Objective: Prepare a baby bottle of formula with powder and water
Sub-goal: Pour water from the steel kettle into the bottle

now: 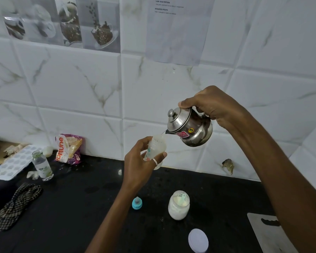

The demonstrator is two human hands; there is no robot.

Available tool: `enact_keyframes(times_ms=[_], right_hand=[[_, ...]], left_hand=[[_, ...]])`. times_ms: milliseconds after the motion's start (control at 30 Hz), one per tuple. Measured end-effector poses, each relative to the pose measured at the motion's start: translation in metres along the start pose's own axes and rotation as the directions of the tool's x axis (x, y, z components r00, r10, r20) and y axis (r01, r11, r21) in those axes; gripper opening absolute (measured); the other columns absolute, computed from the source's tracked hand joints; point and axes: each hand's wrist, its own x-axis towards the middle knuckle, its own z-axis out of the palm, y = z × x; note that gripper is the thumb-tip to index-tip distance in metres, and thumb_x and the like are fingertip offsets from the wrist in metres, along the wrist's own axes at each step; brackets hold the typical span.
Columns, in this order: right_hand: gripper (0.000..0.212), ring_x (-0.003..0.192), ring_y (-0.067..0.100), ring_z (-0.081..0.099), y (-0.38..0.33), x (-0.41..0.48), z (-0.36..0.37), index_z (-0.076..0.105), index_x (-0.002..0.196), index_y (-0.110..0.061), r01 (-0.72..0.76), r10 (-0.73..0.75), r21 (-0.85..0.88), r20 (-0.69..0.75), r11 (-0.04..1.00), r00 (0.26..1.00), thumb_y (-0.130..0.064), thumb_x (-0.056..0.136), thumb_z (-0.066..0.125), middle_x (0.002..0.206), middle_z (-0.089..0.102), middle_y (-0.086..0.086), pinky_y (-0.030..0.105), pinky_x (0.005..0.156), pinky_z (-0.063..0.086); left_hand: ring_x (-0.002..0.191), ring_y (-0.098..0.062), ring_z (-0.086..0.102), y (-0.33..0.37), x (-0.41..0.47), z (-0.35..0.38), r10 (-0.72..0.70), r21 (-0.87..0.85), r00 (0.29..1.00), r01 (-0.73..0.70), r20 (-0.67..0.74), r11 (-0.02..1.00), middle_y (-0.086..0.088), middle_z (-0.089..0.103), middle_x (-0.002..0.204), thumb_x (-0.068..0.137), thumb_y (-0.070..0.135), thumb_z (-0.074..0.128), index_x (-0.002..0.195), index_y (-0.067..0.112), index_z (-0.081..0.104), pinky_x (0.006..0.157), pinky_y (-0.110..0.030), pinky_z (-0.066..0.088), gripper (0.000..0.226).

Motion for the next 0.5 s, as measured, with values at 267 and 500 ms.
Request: enact_keyframes(times_ms=[267, 500], right_hand=[[0.028, 0.06, 0.01, 0.044, -0.0008, 0.0003, -0.0015, 0.063, 0.063, -0.019, 0.01, -0.01, 0.001, 0.007, 1.0, 1.0, -0.023, 0.084, 0.081, 0.035, 0.045, -0.02, 0.023, 0.052, 0.03], [0.032, 0.06, 0.011, 0.046, 0.0015, 0.0051, -0.0026, 0.061, 0.06, -0.018, 0.016, -0.016, 0.007, -0.002, 1.0, 1.0, -0.023, 0.083, 0.083, 0.035, 0.045, -0.019, 0.025, 0.055, 0.031]], left_hand=[[0.109, 0.004, 0.061, 0.0009, 0.0, 0.0004, -0.002, -0.003, 1.0, 0.002, 0.005, 1.0, 0.025, 0.062, 0.117, 0.08, 0.027, 0.088, 0.126, 0.034, 0.058, 0.085, -0.004, 0.051, 0.055], [0.111, -0.004, 0.063, -0.0032, 0.0011, 0.0018, -0.017, 0.008, 1.0, 0.017, 0.001, 1.0, 0.017, 0.064, 0.122, 0.079, 0.03, 0.088, 0.13, 0.03, 0.06, 0.081, -0.003, 0.05, 0.058]])
